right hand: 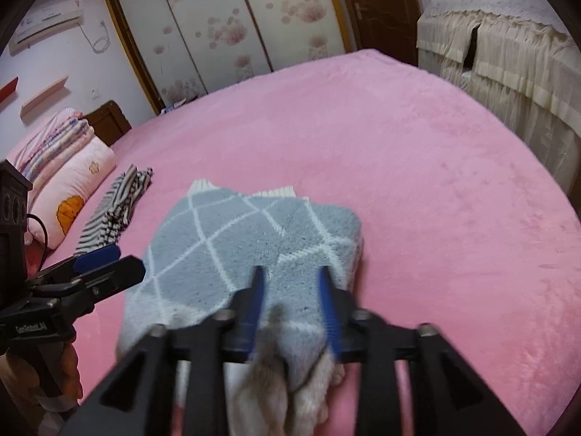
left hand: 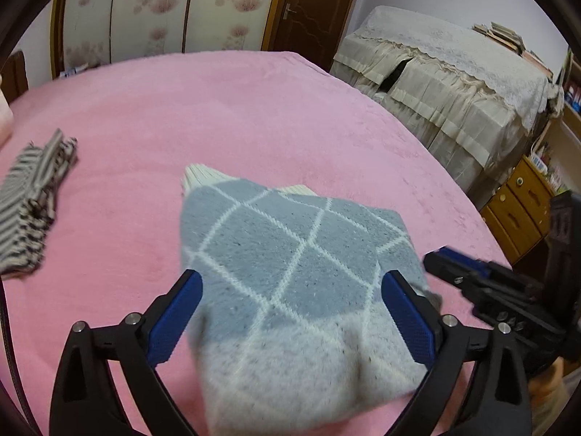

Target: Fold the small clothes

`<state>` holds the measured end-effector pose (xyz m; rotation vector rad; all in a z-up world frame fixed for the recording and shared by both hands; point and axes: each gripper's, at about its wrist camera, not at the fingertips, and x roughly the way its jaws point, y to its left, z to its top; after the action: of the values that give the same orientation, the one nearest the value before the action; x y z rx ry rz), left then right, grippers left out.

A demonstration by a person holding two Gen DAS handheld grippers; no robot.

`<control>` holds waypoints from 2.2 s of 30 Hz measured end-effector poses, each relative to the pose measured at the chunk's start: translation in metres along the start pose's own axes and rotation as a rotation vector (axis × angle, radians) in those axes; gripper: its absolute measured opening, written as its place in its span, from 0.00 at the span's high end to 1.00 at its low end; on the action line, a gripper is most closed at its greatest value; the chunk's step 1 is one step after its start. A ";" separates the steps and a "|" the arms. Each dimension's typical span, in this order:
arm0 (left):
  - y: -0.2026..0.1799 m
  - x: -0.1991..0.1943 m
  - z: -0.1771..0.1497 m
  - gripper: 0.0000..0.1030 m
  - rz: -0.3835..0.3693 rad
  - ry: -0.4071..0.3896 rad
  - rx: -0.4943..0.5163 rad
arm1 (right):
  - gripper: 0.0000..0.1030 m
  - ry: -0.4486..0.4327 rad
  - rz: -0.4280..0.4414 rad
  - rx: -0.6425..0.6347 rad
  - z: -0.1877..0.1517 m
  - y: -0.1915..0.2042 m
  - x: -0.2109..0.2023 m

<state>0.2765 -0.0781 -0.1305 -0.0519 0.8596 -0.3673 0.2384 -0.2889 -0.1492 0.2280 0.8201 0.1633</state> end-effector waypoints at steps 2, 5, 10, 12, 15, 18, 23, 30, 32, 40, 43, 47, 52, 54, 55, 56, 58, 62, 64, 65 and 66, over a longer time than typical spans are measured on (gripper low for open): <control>-0.003 -0.012 0.000 0.03 0.009 -0.004 0.009 | 0.58 -0.029 -0.004 -0.002 0.001 0.000 -0.017; -0.002 -0.028 0.000 0.02 0.034 0.008 0.001 | 0.53 -0.051 -0.015 -0.019 0.005 0.005 -0.037; -0.005 -0.048 -0.002 0.01 0.018 0.083 0.021 | 0.24 -0.105 -0.047 -0.054 0.009 0.012 -0.072; -0.008 -0.053 -0.004 0.01 0.013 0.126 0.053 | 0.21 -0.104 -0.044 -0.070 0.013 0.015 -0.082; -0.013 -0.064 -0.010 0.01 0.010 0.098 0.081 | 0.21 -0.107 -0.037 -0.074 0.016 0.015 -0.093; -0.016 -0.072 -0.013 0.00 0.024 0.068 0.096 | 0.17 -0.105 -0.042 -0.068 0.018 0.014 -0.101; -0.003 -0.065 -0.021 0.00 0.006 0.094 0.071 | 0.16 -0.028 -0.005 -0.035 0.013 0.002 -0.084; 0.029 -0.025 -0.038 0.00 -0.037 0.185 -0.021 | 0.16 0.156 0.091 0.064 -0.012 -0.023 -0.023; 0.037 -0.013 -0.042 0.00 -0.053 0.200 -0.053 | 0.16 0.201 0.126 0.107 -0.021 -0.032 -0.003; 0.071 0.041 -0.053 0.00 -0.215 0.236 -0.221 | 0.16 0.298 0.343 0.293 -0.038 -0.063 0.057; 0.084 0.064 -0.061 0.00 -0.275 0.282 -0.300 | 0.13 0.320 0.408 0.336 -0.043 -0.068 0.079; 0.096 0.084 -0.074 0.00 -0.361 0.288 -0.389 | 0.07 0.336 0.454 0.357 -0.048 -0.068 0.099; 0.093 0.088 -0.082 0.00 -0.369 0.255 -0.375 | 0.08 0.324 0.463 0.317 -0.048 -0.062 0.103; 0.091 0.088 -0.084 0.00 -0.361 0.246 -0.373 | 0.11 0.321 0.462 0.303 -0.045 -0.060 0.102; 0.092 0.087 -0.085 0.00 -0.353 0.242 -0.372 | 0.17 0.319 0.463 0.292 -0.046 -0.059 0.102; 0.091 0.086 -0.085 0.00 -0.343 0.239 -0.369 | 0.19 0.319 0.462 0.286 -0.044 -0.057 0.102; 0.081 0.085 -0.081 0.00 -0.309 0.238 -0.353 | 0.29 0.309 0.448 0.265 -0.042 -0.051 0.100; 0.062 0.079 -0.078 0.01 -0.219 0.212 -0.307 | 0.38 0.260 0.364 0.199 -0.040 -0.035 0.087; 0.049 0.072 -0.077 0.06 -0.146 0.197 -0.275 | 0.43 0.233 0.311 0.158 -0.039 -0.023 0.078; 0.045 0.067 -0.076 0.10 -0.124 0.187 -0.265 | 0.44 0.223 0.294 0.148 -0.039 -0.019 0.074; 0.039 0.061 -0.076 0.14 -0.100 0.171 -0.252 | 0.46 0.214 0.286 0.148 -0.039 -0.017 0.071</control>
<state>0.2677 -0.0541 -0.2319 -0.3018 1.0718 -0.3590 0.2580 -0.2840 -0.2295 0.4733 1.0118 0.4016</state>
